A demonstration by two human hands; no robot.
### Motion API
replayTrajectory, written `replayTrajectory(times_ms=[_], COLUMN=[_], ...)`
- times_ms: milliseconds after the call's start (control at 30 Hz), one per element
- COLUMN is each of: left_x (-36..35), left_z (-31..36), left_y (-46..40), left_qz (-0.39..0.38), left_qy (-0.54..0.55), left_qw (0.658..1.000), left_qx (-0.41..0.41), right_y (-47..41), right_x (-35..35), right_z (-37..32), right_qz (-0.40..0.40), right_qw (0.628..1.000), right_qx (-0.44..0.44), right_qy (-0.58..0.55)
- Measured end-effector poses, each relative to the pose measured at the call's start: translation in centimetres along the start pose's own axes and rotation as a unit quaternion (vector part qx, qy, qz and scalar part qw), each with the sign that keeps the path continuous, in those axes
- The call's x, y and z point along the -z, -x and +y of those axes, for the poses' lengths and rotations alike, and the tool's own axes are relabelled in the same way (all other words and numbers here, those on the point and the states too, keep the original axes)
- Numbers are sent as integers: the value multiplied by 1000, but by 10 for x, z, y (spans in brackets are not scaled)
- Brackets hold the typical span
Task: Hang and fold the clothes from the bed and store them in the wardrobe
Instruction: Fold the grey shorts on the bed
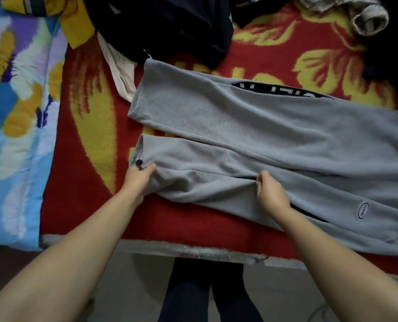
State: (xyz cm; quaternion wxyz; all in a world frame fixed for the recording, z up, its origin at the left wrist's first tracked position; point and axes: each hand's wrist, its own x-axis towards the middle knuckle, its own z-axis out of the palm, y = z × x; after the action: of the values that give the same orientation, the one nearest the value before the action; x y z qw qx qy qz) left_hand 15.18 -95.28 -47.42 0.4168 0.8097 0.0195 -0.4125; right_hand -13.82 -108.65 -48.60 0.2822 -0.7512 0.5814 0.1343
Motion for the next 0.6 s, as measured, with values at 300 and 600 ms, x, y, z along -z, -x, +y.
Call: replayTrajectory(times_ms=[300,600], left_x=[80,120], left_z=[139,-64], left_y=[51,20], left_qz=[-276,11], left_qy=[135,-256], left_qw=[924,966], left_qx=[-227,-18], right_y=[61,89], right_x=[76,-18], right_z=[-4,5], right_qz=[201,-262], right_qw=[943,881], right_qx=[224,351], right_qy=[-141,177])
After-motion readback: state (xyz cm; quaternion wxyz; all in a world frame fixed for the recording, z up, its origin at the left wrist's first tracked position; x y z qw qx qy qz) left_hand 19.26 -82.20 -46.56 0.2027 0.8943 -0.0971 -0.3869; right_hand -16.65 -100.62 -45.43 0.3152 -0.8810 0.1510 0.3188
